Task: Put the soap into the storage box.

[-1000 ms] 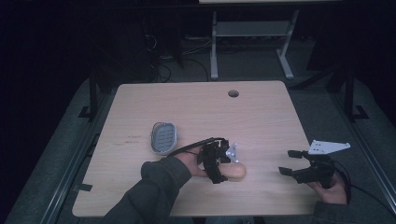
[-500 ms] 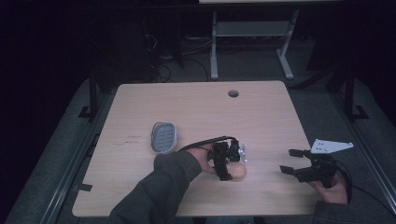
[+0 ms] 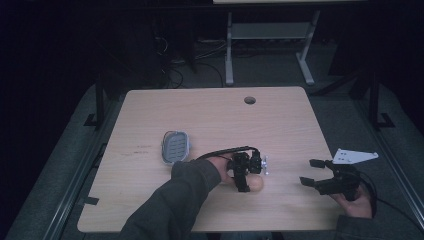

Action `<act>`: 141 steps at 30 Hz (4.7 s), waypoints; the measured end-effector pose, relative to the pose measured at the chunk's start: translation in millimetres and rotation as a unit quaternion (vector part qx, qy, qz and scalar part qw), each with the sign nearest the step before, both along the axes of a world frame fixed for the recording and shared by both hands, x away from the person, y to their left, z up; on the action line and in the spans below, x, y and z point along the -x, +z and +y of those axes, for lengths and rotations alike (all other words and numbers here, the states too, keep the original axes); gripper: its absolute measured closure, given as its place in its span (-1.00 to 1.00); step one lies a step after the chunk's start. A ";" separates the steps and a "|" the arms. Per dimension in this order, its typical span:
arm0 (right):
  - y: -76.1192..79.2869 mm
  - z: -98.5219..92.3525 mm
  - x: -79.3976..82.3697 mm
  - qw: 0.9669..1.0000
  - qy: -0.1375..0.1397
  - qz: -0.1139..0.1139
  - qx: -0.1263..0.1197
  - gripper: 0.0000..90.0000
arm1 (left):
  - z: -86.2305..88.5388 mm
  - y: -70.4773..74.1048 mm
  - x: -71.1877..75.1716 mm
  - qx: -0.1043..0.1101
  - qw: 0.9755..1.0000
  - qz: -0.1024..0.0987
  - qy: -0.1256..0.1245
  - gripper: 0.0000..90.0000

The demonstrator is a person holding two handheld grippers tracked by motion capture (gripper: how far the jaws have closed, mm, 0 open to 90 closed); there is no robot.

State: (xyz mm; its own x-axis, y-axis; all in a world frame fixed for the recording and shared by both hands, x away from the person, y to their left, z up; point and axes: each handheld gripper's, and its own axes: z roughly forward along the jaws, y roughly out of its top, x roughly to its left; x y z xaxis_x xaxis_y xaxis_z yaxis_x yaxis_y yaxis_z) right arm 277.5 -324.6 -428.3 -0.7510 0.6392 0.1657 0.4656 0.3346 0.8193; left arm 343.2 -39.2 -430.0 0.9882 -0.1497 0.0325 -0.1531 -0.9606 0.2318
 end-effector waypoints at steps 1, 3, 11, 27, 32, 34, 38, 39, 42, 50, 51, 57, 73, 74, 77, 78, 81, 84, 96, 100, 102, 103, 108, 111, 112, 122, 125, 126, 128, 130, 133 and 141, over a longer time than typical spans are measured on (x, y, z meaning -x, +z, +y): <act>-0.2 0.4 -0.1 1.000 0.001 -0.002 0.002 -0.60 | -0.7 -1.0 -0.5 -0.002 1.000 0.000 -0.002 -0.40; -0.2 0.6 0.1 1.000 0.000 -0.001 0.002 -0.60 | -1.7 -2.8 -1.4 -0.004 1.000 0.003 -0.002 -0.40; -0.5 2.7 -0.4 1.000 0.004 0.000 0.003 -0.60 | -4.3 -6.9 -4.0 -0.012 1.000 0.018 -0.001 -0.32; -0.7 1.7 -0.2 1.000 0.003 0.000 0.003 -0.60 | -6.1 -9.7 -6.3 -0.017 0.999 0.030 0.008 -0.29; -0.7 0.2 0.2 1.000 0.001 -0.001 0.001 -0.60 | -6.5 -9.3 -4.0 -0.021 0.999 0.031 0.019 -0.29; -0.4 0.3 0.2 1.000 0.002 -0.002 0.001 -0.60 | -5.4 -7.2 -4.3 -0.023 0.999 0.032 0.026 -0.28; -0.3 0.2 -0.8 1.000 0.003 -0.003 -0.001 -0.60 | -0.9 1.0 -3.8 -0.006 0.998 0.034 0.043 -0.28; -0.3 0.2 -0.8 1.000 0.003 -0.003 -0.001 -0.60 | -0.9 1.0 -3.8 -0.006 0.998 0.034 0.043 -0.28; -0.3 1.4 -2.4 1.000 0.004 -0.005 0.000 -0.60 | 3.4 11.8 -0.7 0.000 0.998 0.018 0.062 -0.28; -0.5 0.6 -3.2 1.000 0.001 -0.005 -0.001 -0.60 | 16.0 26.9 -0.2 0.011 0.995 0.002 0.095 -0.28; -0.5 0.4 -3.5 1.000 0.001 -0.005 -0.001 -0.60 | 18.0 28.5 -0.5 0.011 0.995 -0.001 0.099 -0.28; -0.6 1.7 -4.7 1.000 0.001 -0.005 0.001 -0.60 | 33.1 37.5 -2.3 0.014 0.991 -0.013 0.129 -0.28; -0.4 3.2 -5.9 1.000 -0.002 -0.005 0.002 -0.60 | 78.7 62.5 -13.8 0.025 0.975 -0.039 0.216 -0.28; -0.4 2.8 -5.7 1.000 -0.003 -0.005 0.002 -0.60 | 81.4 64.3 -14.6 0.025 0.974 -0.042 0.221 -0.28; -0.3 2.7 -5.6 1.000 -0.004 -0.004 0.002 -0.60 | 91.5 69.7 -17.6 0.027 0.969 -0.046 0.240 -0.28; -0.3 2.7 -5.6 1.000 -0.004 -0.004 0.002 -0.60 | 91.5 69.7 -17.6 0.027 0.969 -0.046 0.240 -0.28; -0.6 3.4 -6.1 1.000 -0.004 -0.004 0.003 -0.60 | 98.4 73.0 -19.6 0.026 0.966 -0.050 0.253 -0.28; -0.6 3.5 -6.2 1.000 -0.004 -0.003 0.004 -0.60 | 105.6 76.3 -22.1 0.026 0.962 -0.053 0.268 -0.28; -0.6 4.2 -6.7 1.000 -0.004 -0.002 0.004 -0.60 | 136.7 87.7 -36.4 0.034 0.937 -0.062 0.343 -0.28; -0.8 4.3 -6.8 1.000 -0.004 -0.002 0.004 -0.60 | 142.8 88.4 -39.3 0.032 0.931 -0.063 0.359 -0.28; -0.9 4.6 -7.1 1.000 -0.004 -0.001 0.004 -0.60 | 149.2 90.0 -42.0 0.033 0.925 -0.067 0.373 -0.28; -0.9 4.7 -7.2 1.000 -0.004 -0.001 0.004 -0.60 | 149.2 90.0 -42.0 0.033 0.925 -0.067 0.373 -0.28; -1.0 5.8 -7.9 1.000 -0.001 -0.001 0.005 -0.60 | 161.5 92.1 -47.4 0.036 0.910 -0.069 0.408 -0.28; -0.9 6.2 -8.0 1.000 -0.001 -0.001 0.005 -0.60 | 164.9 92.3 -49.0 0.037 0.906 -0.068 0.416 -0.28; -0.9 6.1 -8.0 1.000 -0.001 -0.001 0.005 -0.60 | 168.8 91.7 -50.9 0.037 0.903 -0.067 0.424 -0.28; -1.0 6.0 -8.2 1.000 -0.001 -0.001 0.005 -0.60 | 183.4 85.0 -57.1 0.037 0.882 -0.062 0.465 -0.28; -0.9 6.1 -8.2 1.000 -0.001 -0.001 0.005 -0.60 | 188.8 84.0 -58.8 0.036 0.876 -0.061 0.476 -0.28; -0.9 6.1 -8.2 1.000 -0.001 -0.001 0.005 -0.60 | 190.3 84.2 -59.2 0.033 0.875 -0.063 0.479 -0.28; -0.9 6.5 -8.2 1.000 -0.001 -0.001 0.004 -0.59 | 194.9 84.6 -60.5 0.036 0.869 -0.061 0.489 -0.28; -0.9 6.6 -8.2 1.000 -0.002 -0.001 0.004 -0.59 | 197.4 83.8 -61.3 0.041 0.860 -0.058 0.505 -0.28; -1.0 6.6 -8.2 1.000 -0.002 0.000 0.004 -0.59 | 199.4 82.7 -62.5 0.043 0.856 -0.055 0.512 -0.28; -1.0 6.4 -8.3 1.000 -0.002 -0.001 0.004 -0.59 | 200.5 79.1 -65.6 0.040 0.843 -0.054 0.534 -0.28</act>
State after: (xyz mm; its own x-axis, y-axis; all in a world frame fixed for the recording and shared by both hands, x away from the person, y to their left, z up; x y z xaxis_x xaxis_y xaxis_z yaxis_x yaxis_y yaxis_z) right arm 285.8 -318.2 -429.2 -0.7490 0.6432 0.1591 0.4656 0.3399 0.8171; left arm 408.8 161.4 -350.9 0.5483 0.8305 0.0979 0.7651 -0.5454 0.3423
